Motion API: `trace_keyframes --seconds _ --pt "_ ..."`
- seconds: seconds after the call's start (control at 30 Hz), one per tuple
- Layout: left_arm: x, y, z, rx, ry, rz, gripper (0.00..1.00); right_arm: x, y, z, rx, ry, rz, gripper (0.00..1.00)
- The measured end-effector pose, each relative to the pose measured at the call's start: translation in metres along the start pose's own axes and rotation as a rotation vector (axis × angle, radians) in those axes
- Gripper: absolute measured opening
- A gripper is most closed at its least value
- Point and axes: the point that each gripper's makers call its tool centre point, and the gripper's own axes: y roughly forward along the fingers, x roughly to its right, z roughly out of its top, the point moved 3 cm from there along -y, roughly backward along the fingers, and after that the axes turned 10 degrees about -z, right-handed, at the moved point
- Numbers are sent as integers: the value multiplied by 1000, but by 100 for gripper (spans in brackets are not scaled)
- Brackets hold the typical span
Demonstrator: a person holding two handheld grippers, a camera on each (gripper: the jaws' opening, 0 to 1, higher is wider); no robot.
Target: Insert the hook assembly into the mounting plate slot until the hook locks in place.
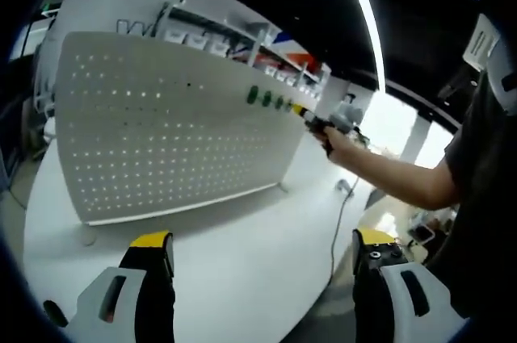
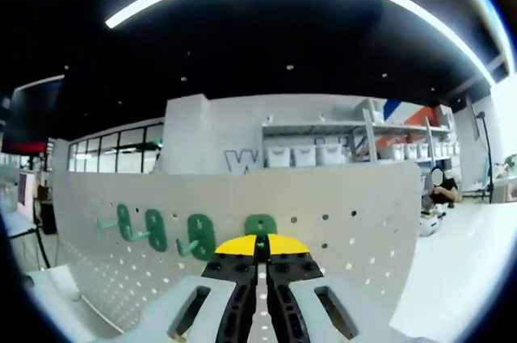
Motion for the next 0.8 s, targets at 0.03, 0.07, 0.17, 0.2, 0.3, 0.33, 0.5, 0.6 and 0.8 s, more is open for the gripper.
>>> trace_keyframes --seconds 0.03,0.07,0.17,0.2,0.3,0.33,0.5,0.6,0.8 --pt "1 0 1 8 -2 -5 93 0 1 0 -9 9 -1 1" --pt "2 0 1 10 -3 -7 93 0 0 -3 -52 9 -6 1" --pt "3 -3 2 7 10 -4 93 -2 1 1 -66 -71 -18 2" --pt "3 -6 4 10 13 -2 93 -2 2 6 -35 -81 -30 6" --pt "2 -12 5 22 14 4 94 -5 2 14 -42 -61 -29 22" --pt "2 -14 5 25 17 7 94 -6 2 16 -43 -58 -26 21" --pt "2 -28 6 53 42 40 91 -11 -9 51 -3 -41 -25 24" --pt "2 -34 4 63 28 45 93 -12 -16 71 9 -53 -19 29" --pt "3 -45 2 72 28 59 96 -17 -37 77 -40 -85 14 37"
